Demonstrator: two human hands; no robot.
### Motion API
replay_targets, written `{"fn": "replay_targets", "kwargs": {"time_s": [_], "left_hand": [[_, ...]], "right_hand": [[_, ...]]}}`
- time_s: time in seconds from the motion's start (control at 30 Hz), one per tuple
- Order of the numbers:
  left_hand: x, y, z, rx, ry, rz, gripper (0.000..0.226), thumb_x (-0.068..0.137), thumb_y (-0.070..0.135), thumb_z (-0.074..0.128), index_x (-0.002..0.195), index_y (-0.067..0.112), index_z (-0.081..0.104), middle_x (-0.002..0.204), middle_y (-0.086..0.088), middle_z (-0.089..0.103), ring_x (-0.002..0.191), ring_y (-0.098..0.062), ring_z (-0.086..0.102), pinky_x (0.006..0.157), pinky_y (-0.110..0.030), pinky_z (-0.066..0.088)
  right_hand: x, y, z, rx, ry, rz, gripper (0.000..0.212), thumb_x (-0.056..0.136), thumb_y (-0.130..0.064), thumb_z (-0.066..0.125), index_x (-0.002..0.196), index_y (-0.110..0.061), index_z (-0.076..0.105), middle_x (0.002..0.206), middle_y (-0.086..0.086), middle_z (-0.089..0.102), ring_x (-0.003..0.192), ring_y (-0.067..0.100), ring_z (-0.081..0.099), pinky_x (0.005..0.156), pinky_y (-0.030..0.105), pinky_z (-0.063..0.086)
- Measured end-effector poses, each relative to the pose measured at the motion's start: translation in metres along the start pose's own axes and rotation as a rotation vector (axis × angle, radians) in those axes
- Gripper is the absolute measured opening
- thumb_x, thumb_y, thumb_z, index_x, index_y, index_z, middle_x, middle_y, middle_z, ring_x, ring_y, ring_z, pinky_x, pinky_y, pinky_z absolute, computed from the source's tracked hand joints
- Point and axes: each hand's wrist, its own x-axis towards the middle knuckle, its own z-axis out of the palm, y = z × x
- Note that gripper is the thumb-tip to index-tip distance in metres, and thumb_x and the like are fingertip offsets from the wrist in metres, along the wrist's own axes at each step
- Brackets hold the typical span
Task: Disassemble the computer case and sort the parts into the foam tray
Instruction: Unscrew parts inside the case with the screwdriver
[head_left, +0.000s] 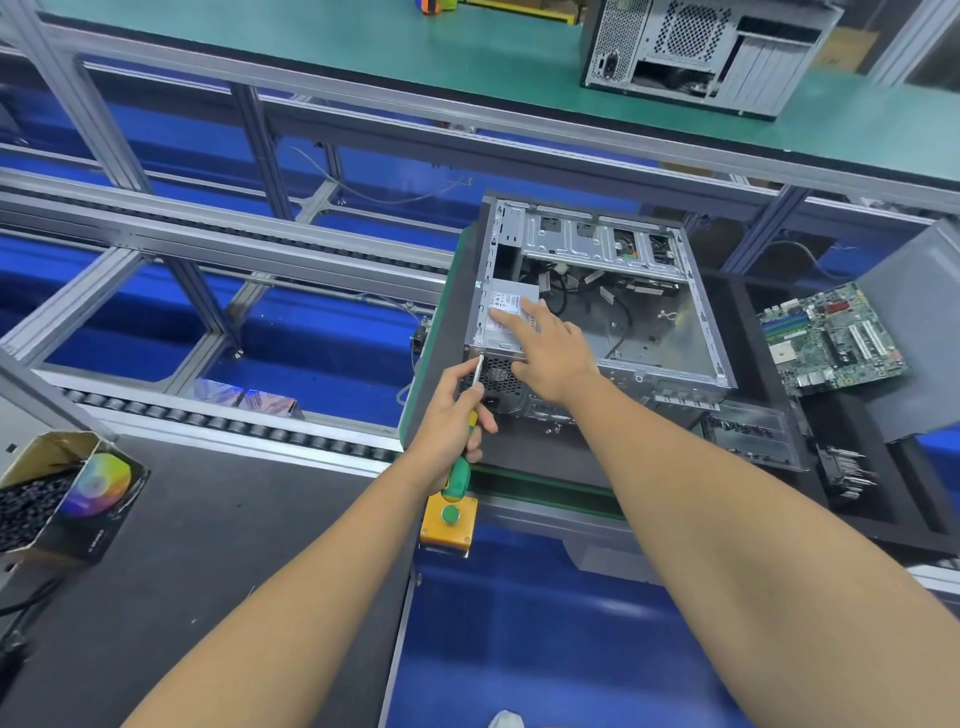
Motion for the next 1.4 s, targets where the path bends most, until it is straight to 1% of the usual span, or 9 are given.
{"fn": "replay_targets", "kwargs": {"time_s": [0.27,0.4,0.5,0.67,0.83,1.03,1.13,1.2,1.4], "left_hand": [[0.003,0.001,-0.003,0.053,-0.002,-0.001,0.030,0.109,0.032,0.047,0.128,0.054,0.051,0.073,-0.007,0.061,0.045,-0.013,0.038,0.042,-0.026,0.036],[0.005,-0.001,-0.001,0.369,0.106,0.117,0.024,0.109,0.033,0.044,0.132,0.037,0.044,0.067,-0.003,0.062,0.046,-0.015,0.046,0.049,-0.033,0.043],[0.006,-0.001,0.005,0.580,0.247,0.154,0.013,0.107,0.036,0.043,0.113,0.025,0.040,0.069,0.000,0.066,0.057,-0.018,0.056,0.067,-0.046,0.052],[0.001,0.002,0.012,0.598,0.245,0.151,0.018,0.104,0.031,0.052,0.105,0.023,0.036,0.087,-0.006,0.065,0.071,-0.023,0.060,0.070,-0.048,0.053],[-0.002,0.010,0.008,0.487,0.174,-0.038,0.041,0.091,0.017,0.074,0.102,0.022,0.034,0.113,-0.012,0.041,0.071,-0.025,0.054,0.043,-0.023,0.045],[-0.008,0.008,0.001,0.275,0.044,-0.103,0.031,0.092,-0.003,0.069,0.109,0.009,0.047,0.127,-0.024,0.047,0.068,-0.027,0.058,0.069,-0.036,0.056],[-0.015,0.005,0.000,0.164,0.039,-0.044,0.027,0.095,0.006,0.070,0.118,0.019,0.061,0.134,-0.022,0.044,0.085,-0.027,0.061,0.083,-0.041,0.062],[-0.018,0.008,0.002,0.205,-0.006,0.029,0.033,0.099,0.019,0.068,0.127,0.035,0.062,0.122,-0.016,0.045,0.093,-0.023,0.058,0.079,-0.042,0.064],[-0.030,0.017,0.006,0.323,0.179,0.146,0.038,0.105,0.045,0.049,0.133,0.069,0.040,0.088,0.002,0.060,0.057,-0.017,0.058,0.050,-0.036,0.059]], "right_hand": [[-0.002,-0.001,-0.003,0.001,-0.003,0.000,0.078,0.096,-0.026,0.060,0.158,-0.046,0.016,0.170,0.006,0.009,0.157,0.026,0.009,0.122,0.046,0.016],[-0.003,-0.003,-0.004,-0.002,-0.007,0.004,0.078,0.096,-0.025,0.059,0.158,-0.046,0.016,0.170,0.006,0.008,0.157,0.026,0.008,0.123,0.046,0.016],[-0.003,-0.003,-0.003,-0.003,-0.006,0.005,0.078,0.096,-0.025,0.058,0.158,-0.046,0.017,0.170,0.006,0.008,0.157,0.026,0.008,0.123,0.046,0.016],[-0.003,-0.003,-0.003,0.001,0.003,0.007,0.078,0.095,-0.025,0.059,0.157,-0.046,0.018,0.169,0.006,0.010,0.157,0.026,0.009,0.122,0.047,0.017],[-0.003,-0.001,-0.002,0.016,0.001,0.003,0.078,0.094,-0.025,0.059,0.157,-0.047,0.018,0.169,0.006,0.010,0.157,0.026,0.009,0.121,0.047,0.017],[-0.003,0.000,-0.002,0.018,0.004,0.000,0.078,0.095,-0.026,0.060,0.157,-0.047,0.018,0.169,0.006,0.010,0.156,0.027,0.010,0.121,0.047,0.016],[-0.002,-0.001,-0.002,0.015,0.004,-0.001,0.078,0.095,-0.026,0.060,0.157,-0.047,0.018,0.169,0.006,0.010,0.156,0.026,0.009,0.121,0.047,0.016],[-0.002,-0.001,-0.002,0.021,-0.003,-0.002,0.079,0.094,-0.026,0.060,0.157,-0.048,0.018,0.169,0.006,0.010,0.156,0.026,0.009,0.121,0.047,0.016],[-0.002,-0.002,-0.004,0.025,-0.010,-0.008,0.079,0.095,-0.026,0.061,0.157,-0.047,0.017,0.169,0.006,0.010,0.157,0.027,0.008,0.122,0.049,0.017]]}}
